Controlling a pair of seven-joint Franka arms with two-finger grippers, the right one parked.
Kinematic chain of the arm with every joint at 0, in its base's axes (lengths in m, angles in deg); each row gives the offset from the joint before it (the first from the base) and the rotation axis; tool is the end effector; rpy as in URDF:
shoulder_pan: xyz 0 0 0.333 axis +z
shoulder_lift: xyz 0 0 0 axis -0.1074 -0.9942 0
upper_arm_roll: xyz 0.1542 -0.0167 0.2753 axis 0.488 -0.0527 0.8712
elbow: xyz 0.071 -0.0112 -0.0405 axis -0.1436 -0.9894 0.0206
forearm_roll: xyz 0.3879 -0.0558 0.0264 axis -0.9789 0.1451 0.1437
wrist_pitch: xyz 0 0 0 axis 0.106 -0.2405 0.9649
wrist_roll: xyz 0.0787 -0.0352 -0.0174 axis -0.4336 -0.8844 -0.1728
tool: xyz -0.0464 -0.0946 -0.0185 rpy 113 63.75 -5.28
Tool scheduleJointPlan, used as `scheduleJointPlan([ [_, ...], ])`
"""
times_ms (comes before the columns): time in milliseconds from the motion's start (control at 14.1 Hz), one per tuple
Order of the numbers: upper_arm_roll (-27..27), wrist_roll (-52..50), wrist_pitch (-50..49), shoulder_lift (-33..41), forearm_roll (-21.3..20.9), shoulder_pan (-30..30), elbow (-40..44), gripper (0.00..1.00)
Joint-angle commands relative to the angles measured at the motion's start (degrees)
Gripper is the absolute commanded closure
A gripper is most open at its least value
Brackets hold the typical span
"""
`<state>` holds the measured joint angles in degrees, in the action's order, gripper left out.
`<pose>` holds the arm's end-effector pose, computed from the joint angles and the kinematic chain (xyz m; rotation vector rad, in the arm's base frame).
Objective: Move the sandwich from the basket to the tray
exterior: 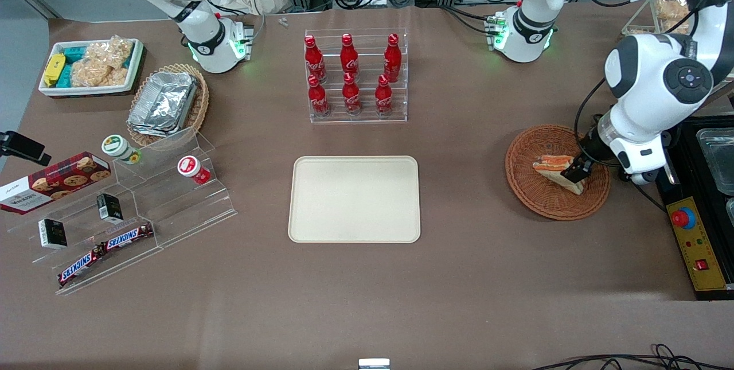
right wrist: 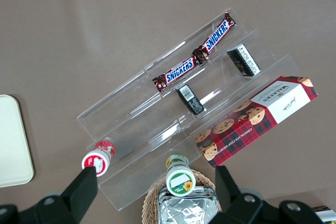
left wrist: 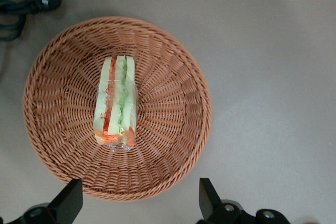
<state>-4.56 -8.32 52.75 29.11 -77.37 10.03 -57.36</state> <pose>0.5298 -0.0280 0.3799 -2.7326 -1.5261 -0.0270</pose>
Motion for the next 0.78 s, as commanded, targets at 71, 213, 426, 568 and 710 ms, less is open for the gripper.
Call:
scheduleJointPlan([
  [71, 0.2, -4.2, 4.8, -4.6, -1.7, 1.6, -0.4, 0.0],
  [213, 0.2, -4.2, 7.1, -6.4, -1.6, 2.2, -0.4, 0.0],
  [426, 0.2, -5.1, 8.1, -7.8, -1.6, 2.6, -0.5, 0.0],
  [568, 0.2, -6.0, 8.9, -8.8, -1.7, 3.1, -0.7, 0.0],
  [710, 0.2, -7.2, 9.8, -10.2, -1.7, 3.3, -0.8, 0.0],
])
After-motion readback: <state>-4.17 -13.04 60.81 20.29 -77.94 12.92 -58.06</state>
